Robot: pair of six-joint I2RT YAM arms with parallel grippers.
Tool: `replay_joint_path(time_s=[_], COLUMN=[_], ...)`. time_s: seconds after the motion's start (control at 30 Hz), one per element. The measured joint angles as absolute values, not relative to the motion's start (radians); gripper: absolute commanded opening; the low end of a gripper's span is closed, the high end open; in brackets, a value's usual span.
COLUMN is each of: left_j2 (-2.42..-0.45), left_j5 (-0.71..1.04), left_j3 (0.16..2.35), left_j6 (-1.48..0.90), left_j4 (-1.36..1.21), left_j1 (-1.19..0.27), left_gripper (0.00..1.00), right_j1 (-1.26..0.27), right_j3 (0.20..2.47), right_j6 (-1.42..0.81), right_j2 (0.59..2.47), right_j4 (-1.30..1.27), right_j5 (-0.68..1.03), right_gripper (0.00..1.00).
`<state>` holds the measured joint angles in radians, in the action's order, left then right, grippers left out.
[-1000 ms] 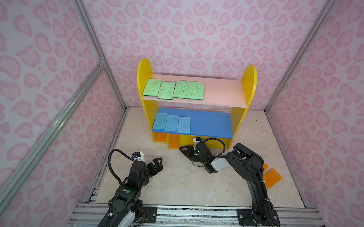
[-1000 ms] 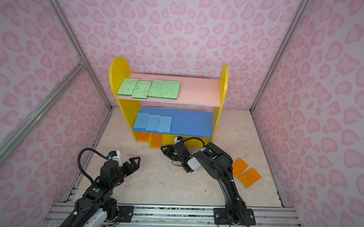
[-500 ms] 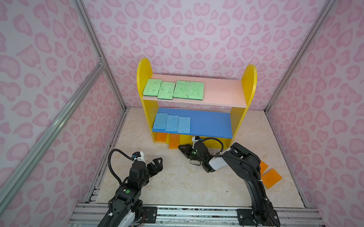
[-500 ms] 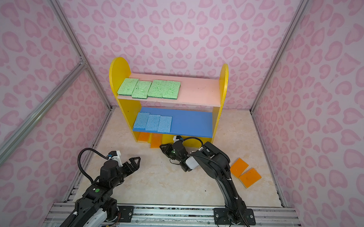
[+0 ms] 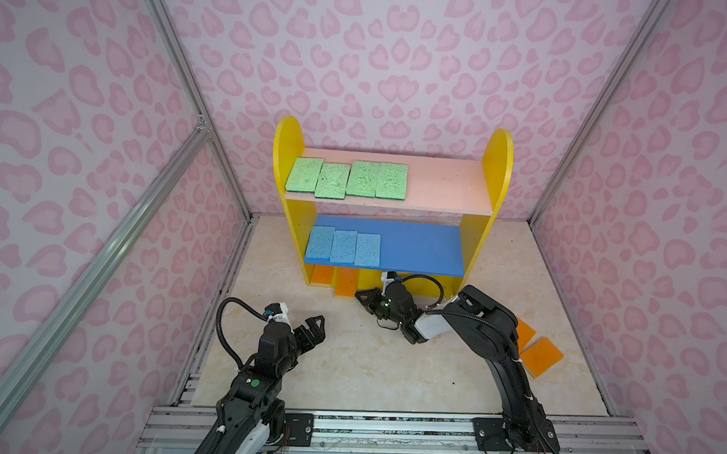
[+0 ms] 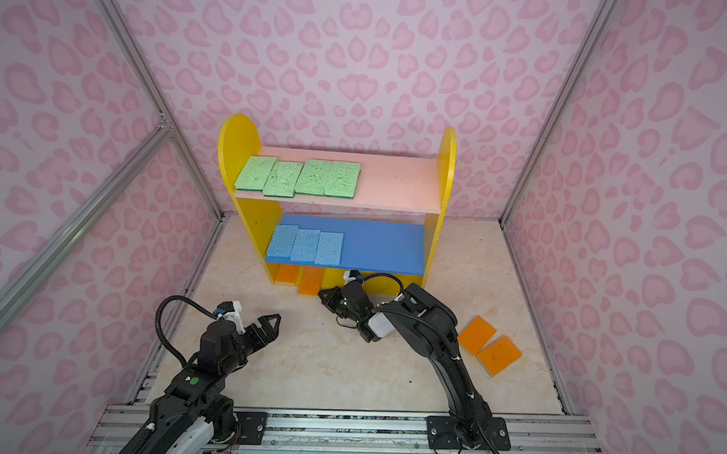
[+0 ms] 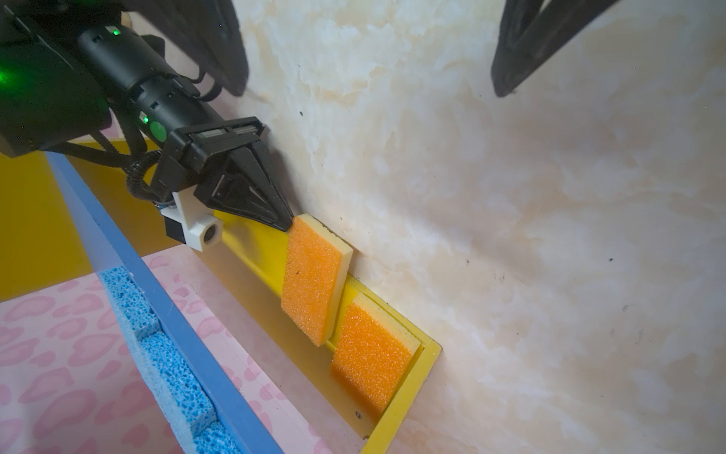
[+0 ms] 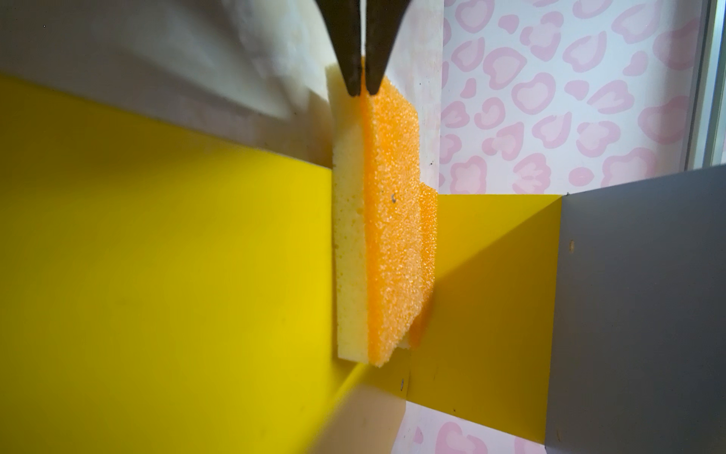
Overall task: Place and organize the cleaning sponges onto the shelf
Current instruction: 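Push the orange sponge upright into the bottom compartment beside the first sponge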
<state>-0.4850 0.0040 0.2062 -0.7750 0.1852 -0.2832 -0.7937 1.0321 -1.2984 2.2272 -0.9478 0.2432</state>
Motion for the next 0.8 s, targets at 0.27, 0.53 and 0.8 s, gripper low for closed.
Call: replay_joint_path(time_s=[0.27, 0.53, 0.8], left_j2=[-0.478, -0.473, -0.465], left_j5=[0.005, 0.012, 0.012], left_j3=[0.206, 0.205, 0.205], left_j6=[-0.775, -0.775, -0.775], left_j4=[0.185, 0.186, 0.186], left_j1=[-0.283, -0.282, -0.281], left_gripper=[0.98, 0.98, 0.97], right_j1=[-0.797, -0.817, -0.818], right_j3=[1.027, 1.026, 1.047], right_j6=[-1.29, -1.287, -1.287], right_j2=[2.223, 2.222, 2.23], right_j4=[-0.936, -0.932, -0.93], right_j5=[0.24, 0.237, 0.228], right_gripper=[0.39, 0.42, 0.32])
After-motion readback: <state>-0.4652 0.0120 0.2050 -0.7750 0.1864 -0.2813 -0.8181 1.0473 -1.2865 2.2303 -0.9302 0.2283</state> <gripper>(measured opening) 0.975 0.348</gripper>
